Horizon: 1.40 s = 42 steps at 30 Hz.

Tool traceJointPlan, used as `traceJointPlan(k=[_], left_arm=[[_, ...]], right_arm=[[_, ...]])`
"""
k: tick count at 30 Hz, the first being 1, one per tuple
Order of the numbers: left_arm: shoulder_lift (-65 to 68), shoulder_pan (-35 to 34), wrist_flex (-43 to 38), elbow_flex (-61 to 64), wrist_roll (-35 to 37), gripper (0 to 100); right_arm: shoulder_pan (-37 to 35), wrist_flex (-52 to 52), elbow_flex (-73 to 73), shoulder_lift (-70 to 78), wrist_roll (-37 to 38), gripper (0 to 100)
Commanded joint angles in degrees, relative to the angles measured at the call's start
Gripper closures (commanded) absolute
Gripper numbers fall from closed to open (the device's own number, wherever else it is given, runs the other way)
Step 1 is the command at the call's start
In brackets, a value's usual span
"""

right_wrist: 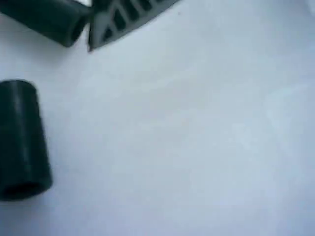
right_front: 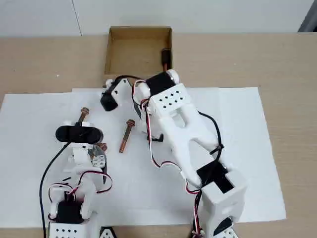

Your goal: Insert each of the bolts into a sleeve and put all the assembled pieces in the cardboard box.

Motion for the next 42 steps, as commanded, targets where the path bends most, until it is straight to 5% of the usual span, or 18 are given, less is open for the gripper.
traceJointPlan(k=[1, 27, 42], left_arm=[[-0.5, -0.3, -0.2, -0.2, -0.4, 99], [-0.5, -0.3, -0.2, -0.2, -0.4, 99], [-0.5, -0.3, -0.2, -0.2, -0.4, 99]], right_arm=[[-0.2, -0.8, 0.9, -3.5, 1.7, 84.3], [0.0, -23.3, 18.7, 2.9, 5.7, 84.6], [0.1, -25.4, 18.7, 6.4, 5.9, 99.3]])
